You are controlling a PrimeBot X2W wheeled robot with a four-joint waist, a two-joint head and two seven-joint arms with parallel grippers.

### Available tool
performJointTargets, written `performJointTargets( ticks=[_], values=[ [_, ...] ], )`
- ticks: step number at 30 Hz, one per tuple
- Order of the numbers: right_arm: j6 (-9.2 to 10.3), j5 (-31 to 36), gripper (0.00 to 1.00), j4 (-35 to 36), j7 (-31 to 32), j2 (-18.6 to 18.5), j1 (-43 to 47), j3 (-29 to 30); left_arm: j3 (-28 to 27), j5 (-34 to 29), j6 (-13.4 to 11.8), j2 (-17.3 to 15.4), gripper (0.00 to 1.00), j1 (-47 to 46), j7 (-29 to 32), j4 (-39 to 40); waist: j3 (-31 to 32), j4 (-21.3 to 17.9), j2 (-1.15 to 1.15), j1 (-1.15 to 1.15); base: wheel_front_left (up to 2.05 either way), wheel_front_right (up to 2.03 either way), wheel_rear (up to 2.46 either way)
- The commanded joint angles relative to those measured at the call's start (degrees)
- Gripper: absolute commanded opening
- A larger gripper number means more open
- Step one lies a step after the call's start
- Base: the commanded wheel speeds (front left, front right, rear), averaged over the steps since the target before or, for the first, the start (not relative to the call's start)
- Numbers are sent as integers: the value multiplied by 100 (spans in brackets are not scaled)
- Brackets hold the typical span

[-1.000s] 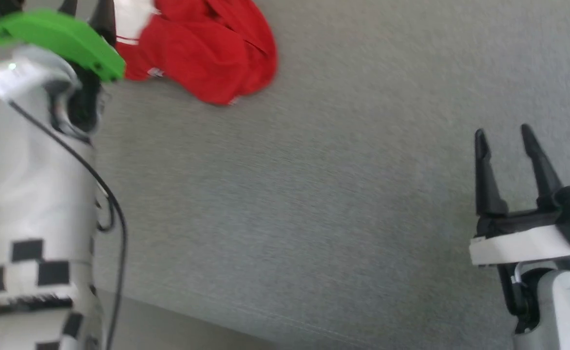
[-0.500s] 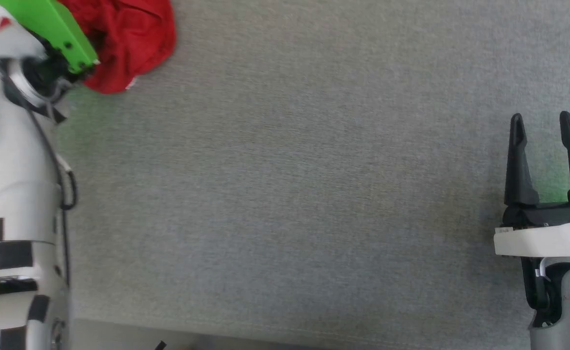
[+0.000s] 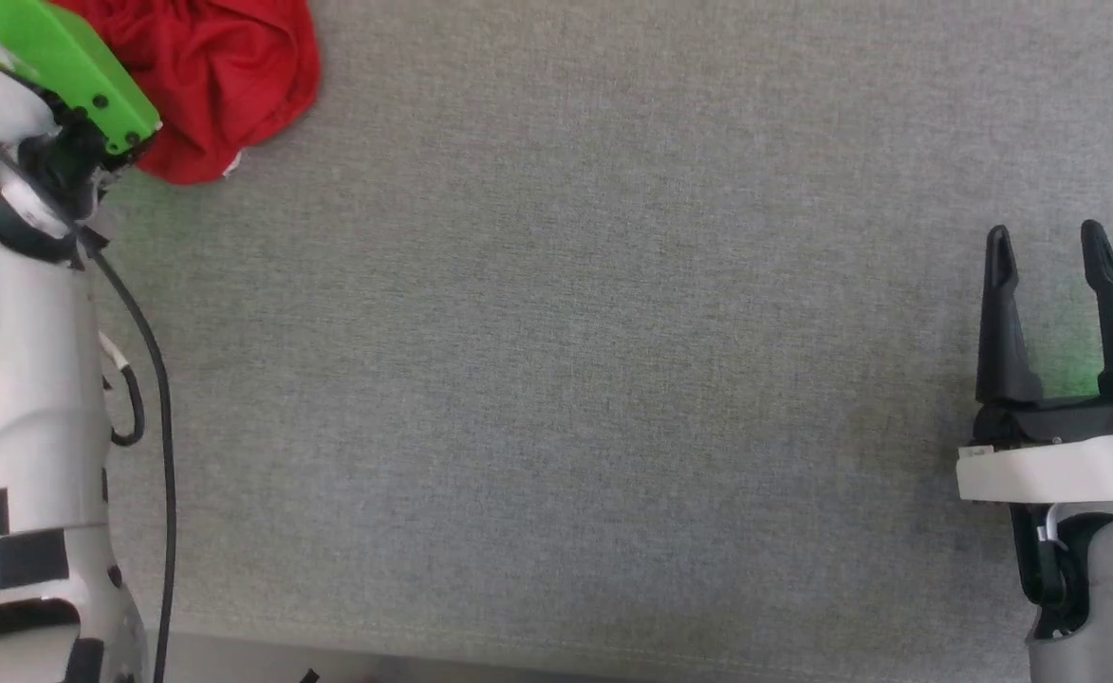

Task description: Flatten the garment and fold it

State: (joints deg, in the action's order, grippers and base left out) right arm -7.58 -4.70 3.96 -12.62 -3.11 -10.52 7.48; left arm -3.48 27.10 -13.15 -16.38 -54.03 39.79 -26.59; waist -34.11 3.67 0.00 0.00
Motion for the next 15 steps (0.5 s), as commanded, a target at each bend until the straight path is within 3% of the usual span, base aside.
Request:
performJointTargets(
  ticks=[1, 6, 15],
  values=[
    [9, -35, 100, -51, -44, 3, -70, -21, -69, -59, -10, -45, 0, 37, -328, 78, 183, 41, 0, 0, 0, 0, 0],
    [9, -73, 100, -266, -93, 10, -34, -59, -119, -197, 155, -182, 0, -114, -1218, 302, 607, 46, 0, 0, 0, 0, 0],
    [9, -227, 100, -691, -178, 21, 129, -140, 54, -315, 742, -562, 0, -1025, -1921, 473, 1346, -10, 0, 0, 0, 0, 0]
  ],
)
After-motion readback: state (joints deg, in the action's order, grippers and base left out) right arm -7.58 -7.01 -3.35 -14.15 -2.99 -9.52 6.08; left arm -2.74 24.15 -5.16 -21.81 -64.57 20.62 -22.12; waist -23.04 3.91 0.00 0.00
